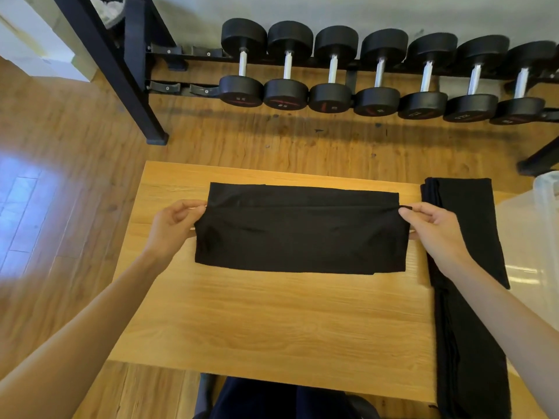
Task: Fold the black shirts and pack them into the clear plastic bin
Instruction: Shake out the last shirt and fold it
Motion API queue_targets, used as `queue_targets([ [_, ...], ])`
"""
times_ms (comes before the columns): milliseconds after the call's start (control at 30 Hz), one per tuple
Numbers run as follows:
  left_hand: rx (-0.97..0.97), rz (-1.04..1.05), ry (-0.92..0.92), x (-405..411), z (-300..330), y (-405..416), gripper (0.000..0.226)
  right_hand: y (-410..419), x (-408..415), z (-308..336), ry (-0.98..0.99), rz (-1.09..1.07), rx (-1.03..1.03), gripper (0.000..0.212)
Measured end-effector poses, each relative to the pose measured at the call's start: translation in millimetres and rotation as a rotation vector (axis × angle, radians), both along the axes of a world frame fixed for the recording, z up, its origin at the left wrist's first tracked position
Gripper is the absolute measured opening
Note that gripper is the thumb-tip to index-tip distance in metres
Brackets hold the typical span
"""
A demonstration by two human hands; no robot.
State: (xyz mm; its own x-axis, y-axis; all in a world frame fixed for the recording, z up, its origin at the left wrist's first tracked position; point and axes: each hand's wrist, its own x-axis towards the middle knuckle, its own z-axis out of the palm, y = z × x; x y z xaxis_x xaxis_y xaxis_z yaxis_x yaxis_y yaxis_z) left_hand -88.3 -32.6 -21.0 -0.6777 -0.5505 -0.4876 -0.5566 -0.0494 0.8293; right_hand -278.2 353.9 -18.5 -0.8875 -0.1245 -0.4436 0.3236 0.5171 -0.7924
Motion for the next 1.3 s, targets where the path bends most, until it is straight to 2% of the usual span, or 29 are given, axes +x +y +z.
queue_targets([
  [167, 0.093, 0.014, -0.039, -19.2, 7.2, 6.5, 0.022, -16.3, -3.7, 4.6, 0.031, -0.073, -0.022, 0.014],
  [300, 0.059, -0.024, -0.015, -24.5, 18.6, 42.7, 0.025, -33.5, 23.4, 9.4, 0.066, -0.112, -0.062, 0.008],
  [533, -0.029, -0.114, 0.005, -28.9, 28.1, 110.2, 0.024, -71.0, 81.9, 12.7, 0.154, -0.111, -0.131, 0.013],
  [767, -0.026, -0.144, 0.091, -28.9, 21.8, 158.8, 0.027, -97.7, 110.0, 2.4, 0.186, -0.138, -0.168, 0.015],
  [1300, 0.031, 0.074, 0.191, -23.7, 22.5, 189.8, 0.018, -105.4, 134.2, 8.9, 0.136, -0.144, -0.233, 0.021],
])
